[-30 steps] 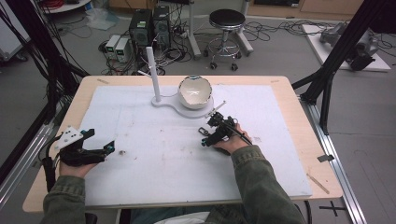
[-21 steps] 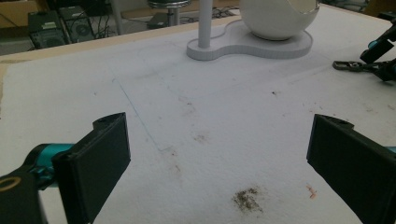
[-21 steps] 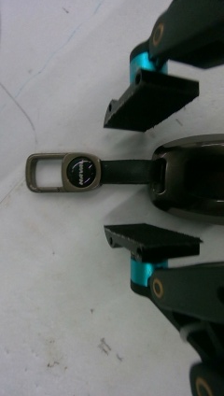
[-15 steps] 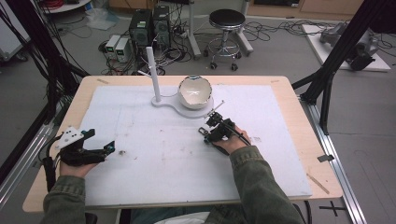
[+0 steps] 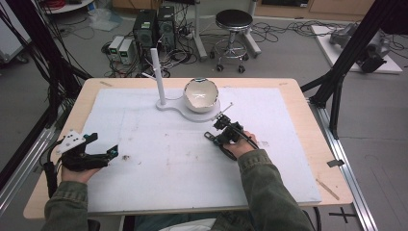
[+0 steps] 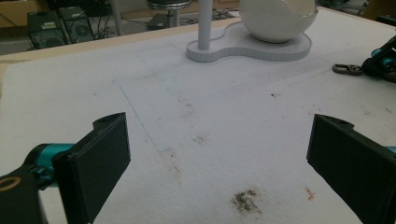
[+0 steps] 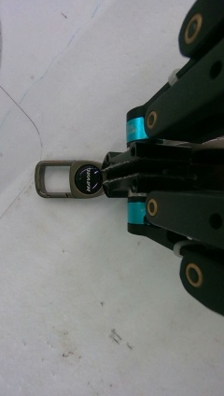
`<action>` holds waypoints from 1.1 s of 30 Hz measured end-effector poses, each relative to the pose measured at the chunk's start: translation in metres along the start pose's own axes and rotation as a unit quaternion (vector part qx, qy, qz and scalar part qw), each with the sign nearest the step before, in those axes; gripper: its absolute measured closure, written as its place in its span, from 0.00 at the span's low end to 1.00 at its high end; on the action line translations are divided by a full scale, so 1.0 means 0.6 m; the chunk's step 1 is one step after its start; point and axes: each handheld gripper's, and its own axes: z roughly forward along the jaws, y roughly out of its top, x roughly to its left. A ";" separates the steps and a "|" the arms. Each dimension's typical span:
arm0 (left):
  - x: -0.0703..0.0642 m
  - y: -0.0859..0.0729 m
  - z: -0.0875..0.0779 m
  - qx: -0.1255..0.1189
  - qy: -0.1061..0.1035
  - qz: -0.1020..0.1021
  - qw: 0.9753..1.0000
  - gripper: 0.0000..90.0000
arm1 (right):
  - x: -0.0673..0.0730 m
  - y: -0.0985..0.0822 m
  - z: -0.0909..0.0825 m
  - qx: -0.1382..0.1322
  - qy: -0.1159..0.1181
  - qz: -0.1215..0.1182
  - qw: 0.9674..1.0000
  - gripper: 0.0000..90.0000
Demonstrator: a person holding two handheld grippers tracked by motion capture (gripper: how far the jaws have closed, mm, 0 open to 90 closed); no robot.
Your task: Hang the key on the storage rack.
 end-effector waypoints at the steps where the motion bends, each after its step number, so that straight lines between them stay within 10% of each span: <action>1: 0.000 0.000 0.000 -0.001 0.000 -0.001 1.000 0.07 | -0.003 0.000 0.000 -0.001 0.007 0.006 1.000 0.97; 33: 0.001 0.000 0.001 -0.001 -0.001 0.000 1.000 0.07 | 0.010 0.057 -0.093 -0.094 0.029 -0.009 0.995 0.96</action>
